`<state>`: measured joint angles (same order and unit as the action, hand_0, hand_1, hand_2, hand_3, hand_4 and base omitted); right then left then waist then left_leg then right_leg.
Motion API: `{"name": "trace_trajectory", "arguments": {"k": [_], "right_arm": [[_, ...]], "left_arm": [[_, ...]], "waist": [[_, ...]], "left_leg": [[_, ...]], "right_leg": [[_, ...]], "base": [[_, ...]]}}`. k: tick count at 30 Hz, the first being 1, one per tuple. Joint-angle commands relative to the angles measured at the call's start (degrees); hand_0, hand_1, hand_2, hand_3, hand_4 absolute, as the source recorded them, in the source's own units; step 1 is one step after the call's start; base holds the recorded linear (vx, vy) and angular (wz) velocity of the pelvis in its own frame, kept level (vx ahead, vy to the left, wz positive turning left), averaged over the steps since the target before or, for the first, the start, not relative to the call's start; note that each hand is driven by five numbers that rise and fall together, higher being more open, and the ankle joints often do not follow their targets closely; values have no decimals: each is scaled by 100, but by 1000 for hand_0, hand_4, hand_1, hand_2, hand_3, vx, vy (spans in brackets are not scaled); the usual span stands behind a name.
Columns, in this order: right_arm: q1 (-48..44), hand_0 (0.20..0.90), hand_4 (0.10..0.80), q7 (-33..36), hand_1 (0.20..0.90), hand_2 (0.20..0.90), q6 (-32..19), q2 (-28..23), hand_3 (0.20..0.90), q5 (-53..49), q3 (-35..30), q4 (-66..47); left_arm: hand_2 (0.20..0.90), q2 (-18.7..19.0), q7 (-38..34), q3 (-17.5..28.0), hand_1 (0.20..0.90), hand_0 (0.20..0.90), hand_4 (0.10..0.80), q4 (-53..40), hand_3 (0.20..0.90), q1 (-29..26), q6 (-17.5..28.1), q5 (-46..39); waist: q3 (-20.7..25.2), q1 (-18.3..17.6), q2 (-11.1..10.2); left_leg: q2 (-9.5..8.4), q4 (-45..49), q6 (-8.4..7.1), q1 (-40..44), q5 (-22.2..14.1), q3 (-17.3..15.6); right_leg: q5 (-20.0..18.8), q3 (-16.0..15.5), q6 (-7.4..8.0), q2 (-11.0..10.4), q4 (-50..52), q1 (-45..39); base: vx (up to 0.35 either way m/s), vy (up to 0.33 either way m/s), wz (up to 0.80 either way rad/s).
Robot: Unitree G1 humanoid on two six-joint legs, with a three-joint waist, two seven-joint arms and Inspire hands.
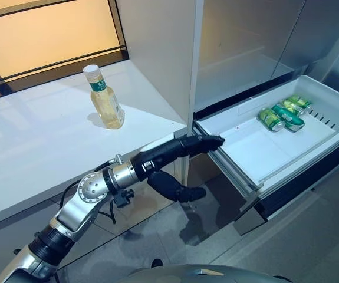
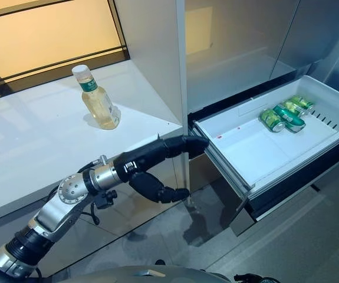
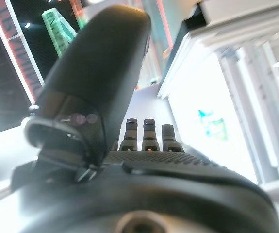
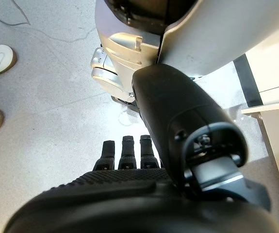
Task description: Put drinks into fridge and close the fridge
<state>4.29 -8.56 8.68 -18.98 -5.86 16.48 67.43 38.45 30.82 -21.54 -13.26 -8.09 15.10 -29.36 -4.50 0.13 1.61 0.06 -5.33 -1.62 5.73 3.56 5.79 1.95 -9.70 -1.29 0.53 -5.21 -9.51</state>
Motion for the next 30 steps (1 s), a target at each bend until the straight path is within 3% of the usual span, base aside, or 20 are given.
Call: {"name": "trace_trajectory", "arguments": {"k": [1,10,24,28,30], "right_arm": [[-126,900,800,-78,900,900,-129,353,900,-393,-34,-124],[-89,900,800,-79,900,900,-287,425,900,-415,-110,104],[-19,900,800,-79,900,900,-294,473,900,-383,-258,163],[2,900,800,-84,900,900,-234,488,900,-370,-292,124],[18,900,800,-91,900,900,-160,485,900,-343,-304,50]], "left_arm": [[900,-165,-351,695,900,900,800,-703,900,-571,750,-580],[900,-354,-1570,1760,900,900,800,-625,900,-500,1450,-182],[900,-340,-4616,3117,900,900,800,31,900,-209,1969,1330],[900,-451,-5262,3386,900,900,800,145,900,-81,1907,1635],[900,-495,-5573,3469,900,900,800,273,900,-14,1519,1804]], "waist": [[41,144,-164],[114,230,-226],[226,282,-277],[251,292,-290],[264,285,-292]], "left_leg": [[-265,33,231,40,-564,-106],[-268,33,209,59,-578,-29],[-289,34,199,72,-554,33],[-288,38,189,79,-559,51],[-289,38,182,85,-560,62]], "right_leg": [[-147,322,521,-184,115,268],[-94,305,477,-175,103,216],[-66,323,426,-163,100,196],[-51,325,416,-166,100,184],[-48,330,409,-163,102,183]], "base": [[20,-12,5],[2,-1,0],[4,0,0],[0,0,0],[0,0,0]]}}
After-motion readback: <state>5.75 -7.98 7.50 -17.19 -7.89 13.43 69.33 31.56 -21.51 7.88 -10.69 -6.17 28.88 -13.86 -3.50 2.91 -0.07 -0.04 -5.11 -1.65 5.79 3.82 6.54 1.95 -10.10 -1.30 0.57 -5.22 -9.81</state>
